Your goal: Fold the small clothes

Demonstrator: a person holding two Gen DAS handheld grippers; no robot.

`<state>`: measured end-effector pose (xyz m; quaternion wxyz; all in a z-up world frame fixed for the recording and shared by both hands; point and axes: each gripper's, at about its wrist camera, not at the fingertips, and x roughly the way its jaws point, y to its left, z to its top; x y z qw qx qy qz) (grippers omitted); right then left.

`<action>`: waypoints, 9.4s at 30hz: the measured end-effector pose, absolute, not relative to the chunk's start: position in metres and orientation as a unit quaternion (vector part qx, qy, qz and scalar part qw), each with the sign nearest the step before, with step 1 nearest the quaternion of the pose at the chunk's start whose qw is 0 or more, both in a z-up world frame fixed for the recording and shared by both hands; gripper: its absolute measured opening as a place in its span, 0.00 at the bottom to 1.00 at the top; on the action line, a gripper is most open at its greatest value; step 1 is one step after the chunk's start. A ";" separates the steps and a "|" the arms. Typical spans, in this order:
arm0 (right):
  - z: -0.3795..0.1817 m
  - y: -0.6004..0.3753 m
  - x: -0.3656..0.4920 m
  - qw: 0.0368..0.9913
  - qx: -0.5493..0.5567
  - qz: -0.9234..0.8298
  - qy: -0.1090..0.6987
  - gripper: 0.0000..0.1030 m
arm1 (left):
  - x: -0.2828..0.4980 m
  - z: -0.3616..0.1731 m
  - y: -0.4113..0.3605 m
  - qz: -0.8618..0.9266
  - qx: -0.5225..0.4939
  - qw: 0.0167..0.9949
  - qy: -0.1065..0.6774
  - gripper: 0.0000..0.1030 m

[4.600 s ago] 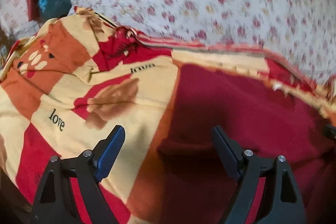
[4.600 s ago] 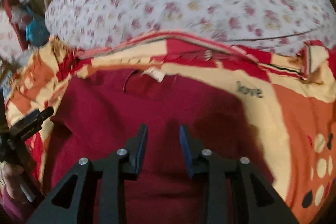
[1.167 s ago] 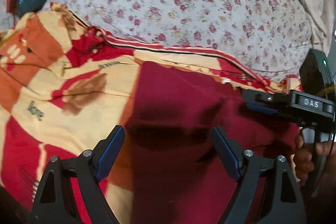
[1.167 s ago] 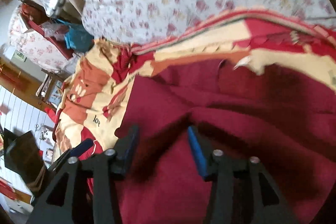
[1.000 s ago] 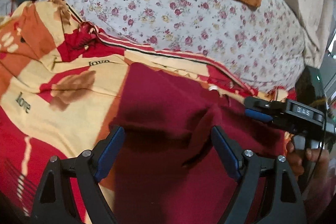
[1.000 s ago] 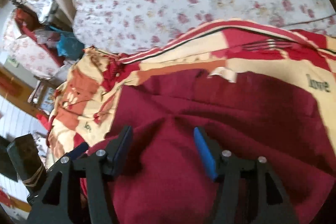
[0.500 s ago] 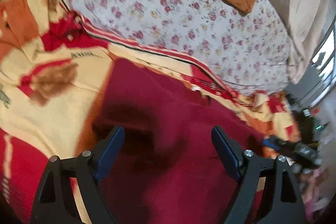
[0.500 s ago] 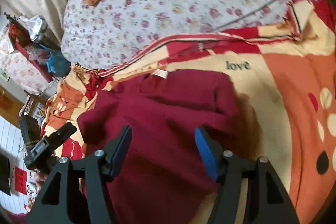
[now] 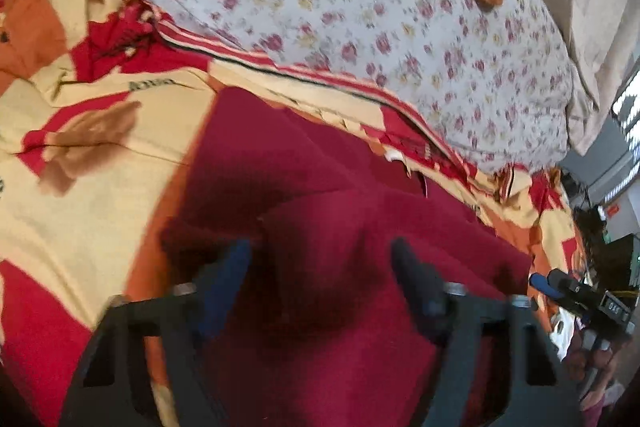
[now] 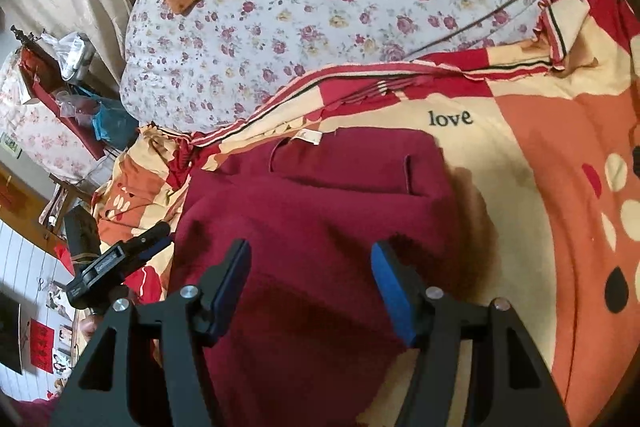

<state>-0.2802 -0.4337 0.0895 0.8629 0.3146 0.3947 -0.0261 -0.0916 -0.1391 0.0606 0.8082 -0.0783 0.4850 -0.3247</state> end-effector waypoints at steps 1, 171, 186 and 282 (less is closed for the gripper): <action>0.089 -0.435 -0.282 0.863 0.313 -0.029 0.394 0.64 | -0.091 0.060 -0.145 -0.323 -0.064 0.807 0.491 0.04; 0.051 -0.388 -0.356 0.851 0.209 -0.102 0.471 0.11 | -0.197 0.081 -0.063 -0.210 0.077 0.863 0.454 0.11; 0.040 -0.362 -0.398 0.839 0.223 -0.066 0.492 0.48 | -0.220 0.080 -0.063 -0.213 0.087 0.862 0.451 0.11; 0.088 -0.452 -0.286 0.862 0.347 -0.024 0.369 0.07 | -0.104 0.112 -0.119 -0.266 -0.032 0.860 0.435 0.00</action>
